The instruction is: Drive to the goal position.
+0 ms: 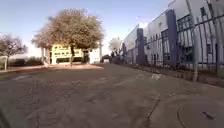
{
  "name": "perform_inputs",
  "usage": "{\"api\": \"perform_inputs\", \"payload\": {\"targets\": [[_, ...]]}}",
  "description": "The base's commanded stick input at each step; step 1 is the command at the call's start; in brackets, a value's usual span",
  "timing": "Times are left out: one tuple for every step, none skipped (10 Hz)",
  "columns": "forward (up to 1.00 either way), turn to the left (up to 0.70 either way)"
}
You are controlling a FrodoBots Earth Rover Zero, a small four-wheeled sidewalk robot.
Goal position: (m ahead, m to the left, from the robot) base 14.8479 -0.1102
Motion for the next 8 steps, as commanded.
{"api": "perform_inputs", "payload": {"targets": [[1.00, 0.00], [1.00, 0.00], [1.00, 0.00], [1.00, 0.00], [1.00, 0.00], [1.00, 0.00], [1.00, 0.00], [1.00, 0.00]]}}
